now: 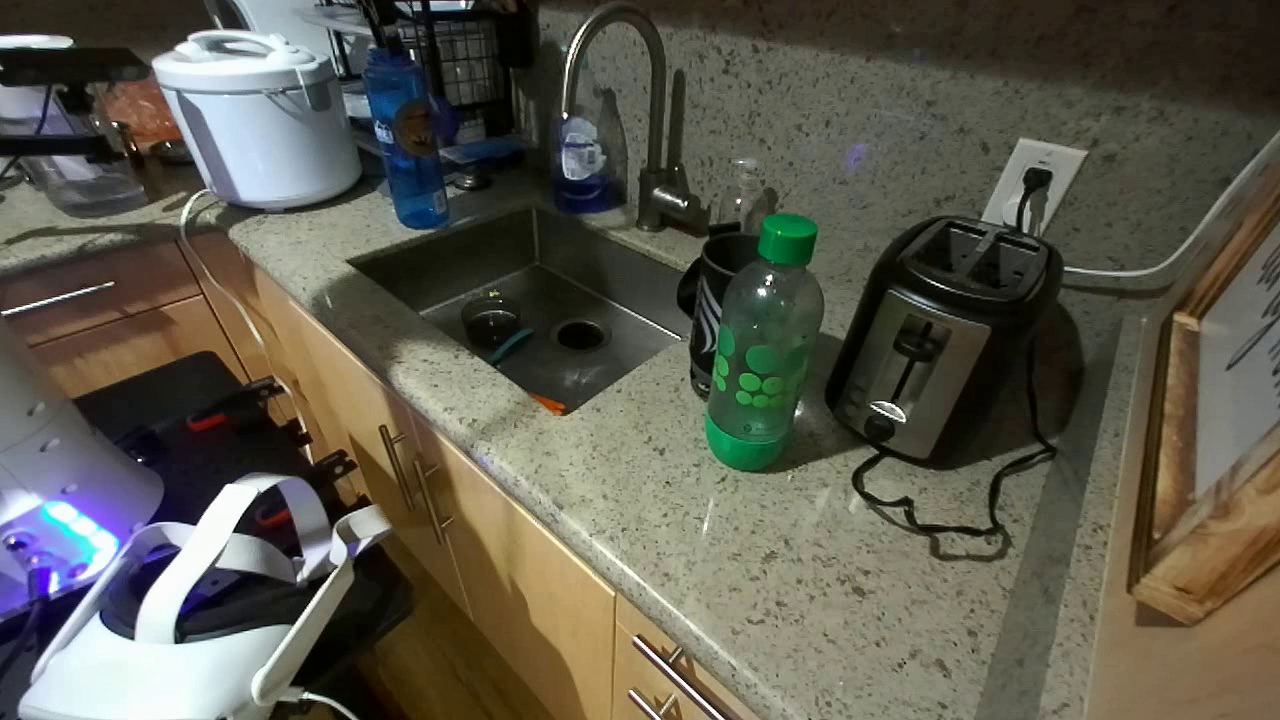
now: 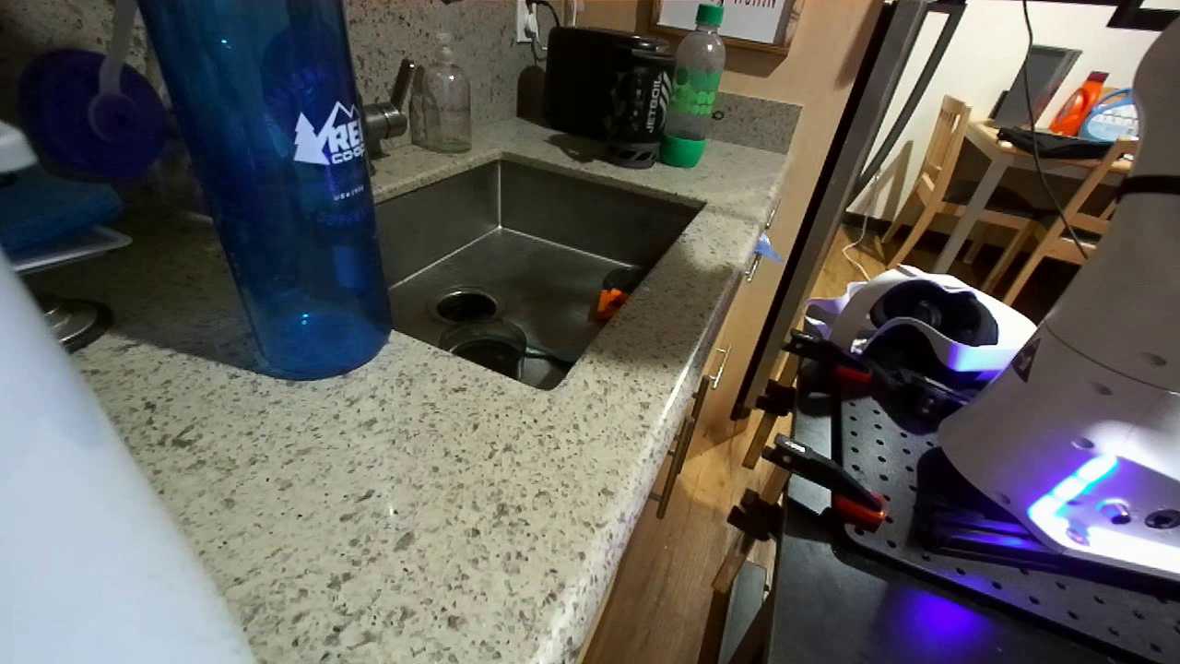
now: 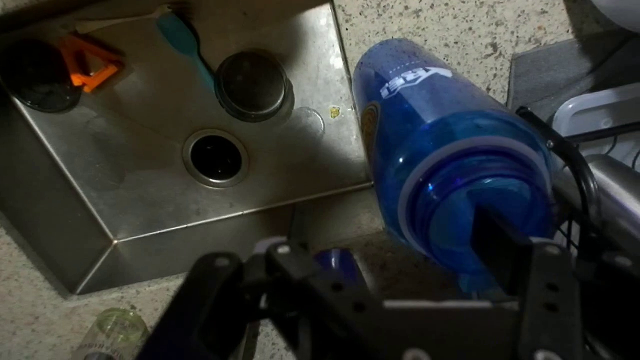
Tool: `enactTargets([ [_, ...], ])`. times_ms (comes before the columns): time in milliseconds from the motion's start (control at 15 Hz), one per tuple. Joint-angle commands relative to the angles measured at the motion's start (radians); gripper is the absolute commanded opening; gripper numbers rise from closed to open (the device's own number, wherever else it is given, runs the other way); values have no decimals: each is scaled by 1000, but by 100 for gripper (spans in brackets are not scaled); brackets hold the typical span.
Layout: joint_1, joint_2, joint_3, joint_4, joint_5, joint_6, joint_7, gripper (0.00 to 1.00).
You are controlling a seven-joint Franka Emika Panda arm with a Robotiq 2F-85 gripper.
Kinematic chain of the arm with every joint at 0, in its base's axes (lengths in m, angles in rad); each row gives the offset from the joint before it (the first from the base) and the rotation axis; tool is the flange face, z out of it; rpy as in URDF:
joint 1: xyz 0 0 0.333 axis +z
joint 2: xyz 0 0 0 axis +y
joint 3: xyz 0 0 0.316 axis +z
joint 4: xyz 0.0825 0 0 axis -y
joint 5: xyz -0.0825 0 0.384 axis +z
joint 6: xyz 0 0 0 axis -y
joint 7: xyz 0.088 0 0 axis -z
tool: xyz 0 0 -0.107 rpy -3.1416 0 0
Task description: Put the black flask on the right side of the countertop and the blue bottle on the left side
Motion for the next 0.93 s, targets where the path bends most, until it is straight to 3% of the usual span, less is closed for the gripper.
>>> enactTargets([
  [0,-1,-17,4,13,16,17,-17,97],
  [333,8,-58,18,-3,8,26,-4,100],
  [867,22,-232,70,-154,12,21,-6,100],
])
